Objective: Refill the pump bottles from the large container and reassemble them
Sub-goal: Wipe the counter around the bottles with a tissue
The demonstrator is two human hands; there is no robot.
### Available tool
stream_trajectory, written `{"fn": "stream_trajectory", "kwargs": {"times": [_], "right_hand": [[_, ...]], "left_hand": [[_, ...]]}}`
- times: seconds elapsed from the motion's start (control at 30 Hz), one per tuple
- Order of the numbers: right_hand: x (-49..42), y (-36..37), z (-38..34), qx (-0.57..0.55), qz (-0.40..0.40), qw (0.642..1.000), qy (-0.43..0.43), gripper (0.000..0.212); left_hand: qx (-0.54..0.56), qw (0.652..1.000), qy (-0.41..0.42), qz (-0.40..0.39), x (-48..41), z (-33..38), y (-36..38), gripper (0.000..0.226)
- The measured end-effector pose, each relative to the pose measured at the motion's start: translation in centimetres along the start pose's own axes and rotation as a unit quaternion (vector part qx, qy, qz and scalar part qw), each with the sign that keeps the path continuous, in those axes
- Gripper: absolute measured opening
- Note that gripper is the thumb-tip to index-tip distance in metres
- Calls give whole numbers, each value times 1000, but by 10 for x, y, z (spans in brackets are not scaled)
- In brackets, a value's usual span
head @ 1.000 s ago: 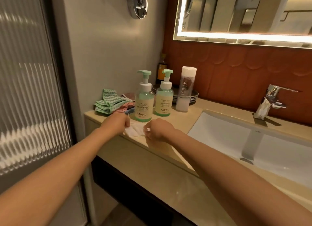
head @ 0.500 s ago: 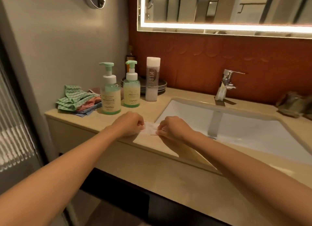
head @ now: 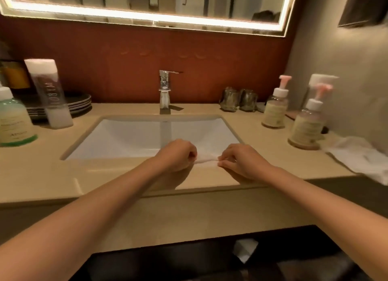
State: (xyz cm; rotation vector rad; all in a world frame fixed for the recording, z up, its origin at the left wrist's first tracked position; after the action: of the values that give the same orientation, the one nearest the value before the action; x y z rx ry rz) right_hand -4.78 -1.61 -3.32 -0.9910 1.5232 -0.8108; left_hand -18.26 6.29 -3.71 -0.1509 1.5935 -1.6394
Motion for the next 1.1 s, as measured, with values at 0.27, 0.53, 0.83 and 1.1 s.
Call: {"fn": "stream_trajectory", "kwargs": {"times": [0.27,0.53,0.83,1.1], "right_hand": [[59,-47,105,32,7,993,110,29],[106,-78,165,41,81,981,169,20],[193,-109,207,85,172,955,228,14],[307,-68,268,33,132,931,339,8]], "left_hand": [[38,995,86,-22,-48,110,48,20],[76,989,124,-9,-68,186,71,21],[218,960,176,2,-50,275,79,18],[303,936,130,-122,-3,357,182,17]]}}
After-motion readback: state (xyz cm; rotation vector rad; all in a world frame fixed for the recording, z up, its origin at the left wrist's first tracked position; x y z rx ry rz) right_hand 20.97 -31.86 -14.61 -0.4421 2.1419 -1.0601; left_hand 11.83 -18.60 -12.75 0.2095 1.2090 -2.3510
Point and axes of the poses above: each hand's wrist, its own x-axis away from the middle knuckle, its own y-axis out of the palm, z = x × y, the point moved 6 cm from there along -x, towards the middle knuckle, and after that the axes turned 11 degrees about z, right-handed, at the moved point
